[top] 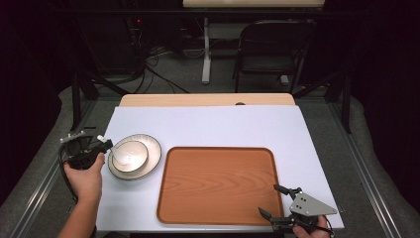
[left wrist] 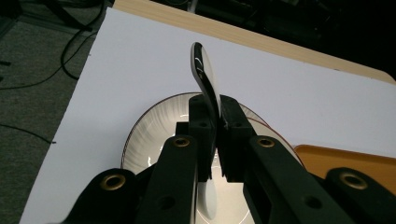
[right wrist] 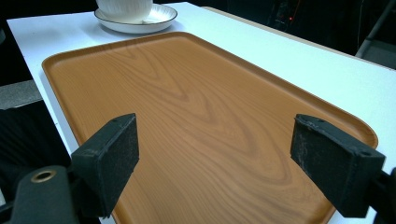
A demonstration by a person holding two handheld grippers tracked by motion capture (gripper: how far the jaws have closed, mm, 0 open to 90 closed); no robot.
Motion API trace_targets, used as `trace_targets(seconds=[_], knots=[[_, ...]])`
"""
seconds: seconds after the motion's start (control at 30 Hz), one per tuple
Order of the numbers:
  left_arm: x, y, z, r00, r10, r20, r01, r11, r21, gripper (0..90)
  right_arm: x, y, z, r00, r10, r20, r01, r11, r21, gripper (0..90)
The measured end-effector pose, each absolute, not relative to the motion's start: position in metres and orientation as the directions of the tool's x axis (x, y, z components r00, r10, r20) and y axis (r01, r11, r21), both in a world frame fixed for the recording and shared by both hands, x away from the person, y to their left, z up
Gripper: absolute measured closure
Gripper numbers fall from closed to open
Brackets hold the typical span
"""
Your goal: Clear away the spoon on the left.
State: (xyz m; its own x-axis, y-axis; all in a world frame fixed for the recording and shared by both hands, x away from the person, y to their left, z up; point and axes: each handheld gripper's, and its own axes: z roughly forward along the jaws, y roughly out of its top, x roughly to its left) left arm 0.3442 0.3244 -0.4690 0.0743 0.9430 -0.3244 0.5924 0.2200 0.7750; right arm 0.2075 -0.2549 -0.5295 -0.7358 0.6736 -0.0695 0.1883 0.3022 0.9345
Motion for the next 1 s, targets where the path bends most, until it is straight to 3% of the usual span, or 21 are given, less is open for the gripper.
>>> trace_targets(seconds=[0.23,0.6,1.0], knots=[[0.346,0.319,-0.457,0.105,0.962,-0.253,0.618,0.136,0.774,85.1,0.208,-0.255,-0.530,-0.736,0.673,-0.068,0.189,0.302,0.934,14.8],[0.346,0.309,-0.442,0.165,0.964,-0.211,0.639,0.058,0.767,85.1,0.208,-0.255,-0.530,-0.736,0.674,-0.067,0.192,0.301,0.934,14.8],[0.341,0.279,-0.424,0.307,0.933,-0.188,0.652,-0.062,0.755,85.2,0.208,-0.255,-0.530,-0.735,0.675,-0.067,0.192,0.301,0.934,14.8]])
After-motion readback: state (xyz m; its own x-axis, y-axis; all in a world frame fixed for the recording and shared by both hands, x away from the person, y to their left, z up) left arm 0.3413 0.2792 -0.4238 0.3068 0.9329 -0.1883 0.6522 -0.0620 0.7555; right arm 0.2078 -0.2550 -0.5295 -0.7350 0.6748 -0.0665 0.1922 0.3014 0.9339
